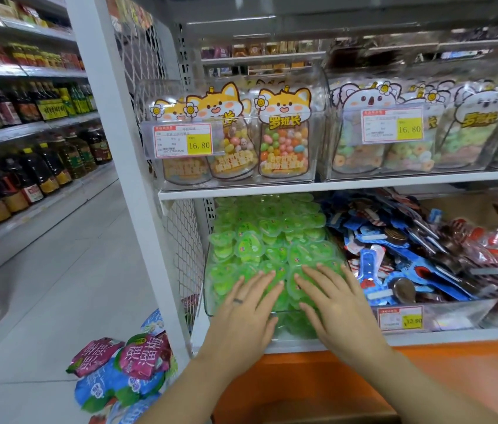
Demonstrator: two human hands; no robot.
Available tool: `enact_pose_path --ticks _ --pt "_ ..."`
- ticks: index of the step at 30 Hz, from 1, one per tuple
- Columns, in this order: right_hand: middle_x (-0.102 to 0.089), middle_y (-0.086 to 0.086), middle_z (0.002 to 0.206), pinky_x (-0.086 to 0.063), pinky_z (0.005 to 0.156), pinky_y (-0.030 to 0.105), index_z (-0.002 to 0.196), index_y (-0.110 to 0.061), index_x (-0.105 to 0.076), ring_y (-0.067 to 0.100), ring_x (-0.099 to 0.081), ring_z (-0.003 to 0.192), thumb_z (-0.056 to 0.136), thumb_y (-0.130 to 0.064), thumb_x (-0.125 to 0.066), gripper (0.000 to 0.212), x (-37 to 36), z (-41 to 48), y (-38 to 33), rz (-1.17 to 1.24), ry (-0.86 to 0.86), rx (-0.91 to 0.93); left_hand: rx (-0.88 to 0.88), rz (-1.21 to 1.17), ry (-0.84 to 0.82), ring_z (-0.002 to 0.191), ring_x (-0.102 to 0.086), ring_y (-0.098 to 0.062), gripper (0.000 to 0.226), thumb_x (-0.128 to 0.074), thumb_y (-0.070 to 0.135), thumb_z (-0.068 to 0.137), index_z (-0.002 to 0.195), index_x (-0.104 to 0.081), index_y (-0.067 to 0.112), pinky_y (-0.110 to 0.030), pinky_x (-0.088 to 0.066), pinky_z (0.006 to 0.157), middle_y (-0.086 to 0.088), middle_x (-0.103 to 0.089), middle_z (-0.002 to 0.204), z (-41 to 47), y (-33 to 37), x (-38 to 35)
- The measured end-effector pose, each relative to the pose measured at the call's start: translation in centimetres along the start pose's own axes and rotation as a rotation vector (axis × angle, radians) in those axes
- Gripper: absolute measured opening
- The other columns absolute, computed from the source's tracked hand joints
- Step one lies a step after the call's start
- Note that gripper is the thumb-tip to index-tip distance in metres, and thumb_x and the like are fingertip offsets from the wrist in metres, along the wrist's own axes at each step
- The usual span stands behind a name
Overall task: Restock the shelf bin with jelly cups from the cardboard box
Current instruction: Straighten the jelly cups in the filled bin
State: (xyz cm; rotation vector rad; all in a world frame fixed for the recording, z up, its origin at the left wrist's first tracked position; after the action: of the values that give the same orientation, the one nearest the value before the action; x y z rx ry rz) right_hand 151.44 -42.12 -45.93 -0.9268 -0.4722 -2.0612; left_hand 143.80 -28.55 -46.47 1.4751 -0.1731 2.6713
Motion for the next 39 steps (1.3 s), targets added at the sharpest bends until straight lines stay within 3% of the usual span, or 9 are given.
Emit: enact_pose_path --ticks 3,5,7,15,23,29,34,39 --pt "-0.067 0.002 0.113 -0.025 0.106 0.046 0.11 -0.017 -0.069 0.025 -0.059 0.112 0.086 -0.034 -0.045 0.038 0.0 0.7 0.4 -0.029 0.056 -0.036 0.023 0.026 -0.028 0.129 -0.043 -0.016 0.051 -0.042 0.036 0.086 0.134 -0.041 0.02 -0.038 -0.026 0.109 -0.001 -0.05 0.138 0.1 -0.1 -0.3" --pt "-0.068 0.003 0.107 -0.024 0.106 0.046 0.105 -0.015 -0.071 0.026 -0.062 0.11 0.084 -0.028 -0.061 0.027 0.2 1.3 0.4 -0.032 0.111 -0.044 0.024 0.032 -0.024 0.129 -0.044 -0.016 0.05 -0.043 0.035 0.085 0.133 -0.042 0.021 -0.039 -0.025 0.11 0.0 -0.052 0.136 0.1 -0.1 -0.3" --pt "-0.069 0.004 0.102 -0.026 0.104 0.048 0.101 -0.014 -0.072 0.027 -0.063 0.107 0.072 -0.02 -0.079 0.03 0.1 1.6 0.4 -0.02 0.118 -0.063 0.009 0.044 -0.015 0.127 -0.046 -0.017 0.05 -0.043 0.034 0.084 0.132 -0.043 0.021 -0.04 -0.025 0.11 0.0 -0.053 0.134 0.2 0.0 -0.4" --pt "-0.067 0.003 0.095 -0.038 0.099 0.058 0.097 -0.015 -0.072 0.027 -0.065 0.101 0.063 -0.017 -0.085 0.036 -0.1 2.3 0.7 -0.01 0.062 -0.065 -0.076 0.099 0.008 0.125 -0.044 -0.016 0.047 -0.042 0.032 0.085 0.131 -0.044 0.021 -0.043 -0.027 0.108 0.001 -0.055 0.133 0.5 0.3 -0.4" --pt "-0.064 -0.001 0.102 -0.038 0.103 0.052 0.105 -0.019 -0.069 0.021 -0.063 0.1 0.069 -0.022 -0.082 0.039 -0.6 2.2 1.1 0.031 0.014 -0.061 -0.126 0.14 -0.049 0.13 -0.045 -0.017 0.049 -0.041 0.033 0.086 0.134 -0.043 0.023 -0.047 -0.026 0.107 0.001 -0.046 0.143 0.7 0.0 -0.6" --pt "-0.062 0.004 0.117 -0.026 0.107 0.046 0.114 -0.017 -0.065 0.023 -0.056 0.109 0.07 -0.026 -0.08 0.047 -0.2 1.3 0.8 0.02 0.045 -0.022 -0.064 0.118 -0.002 0.133 -0.04 -0.017 0.054 -0.043 0.031 0.086 0.139 -0.038 0.019 -0.049 -0.024 0.11 -0.001 -0.043 0.145 0.1 -0.7 -0.1" --pt "-0.057 0.006 0.129 -0.022 0.11 0.049 0.123 -0.018 -0.057 0.022 -0.044 0.122 0.085 -0.036 -0.046 0.044 -0.3 0.7 0.1 -0.005 0.025 -0.011 -0.035 0.146 -0.028 0.136 -0.037 -0.018 0.058 -0.042 0.034 0.086 0.141 -0.035 0.017 -0.049 -0.022 0.111 -0.001 -0.044 0.145 -0.1 -0.9 -0.7" --pt "-0.06 0.001 0.126 -0.019 0.11 0.049 0.125 -0.014 -0.058 0.02 -0.049 0.121 0.085 -0.031 -0.041 0.047 -0.7 1.6 -2.0 0.008 -0.017 0.031 0.0 0.144 -0.056 0.132 -0.041 -0.018 0.06 -0.043 0.037 0.085 0.141 -0.036 0.016 -0.048 -0.023 0.11 -0.002 -0.046 0.143 0.0 -1.0 -1.3"
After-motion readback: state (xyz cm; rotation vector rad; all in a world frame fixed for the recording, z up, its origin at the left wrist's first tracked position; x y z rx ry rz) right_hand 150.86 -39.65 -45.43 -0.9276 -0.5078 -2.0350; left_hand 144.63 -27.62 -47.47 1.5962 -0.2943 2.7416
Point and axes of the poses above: each hand's wrist, its own z-axis towards the middle knuckle, its own x-axis out of the back of the hand, y = z × x, the point moved 5 cm from there along z, towards the middle knuckle
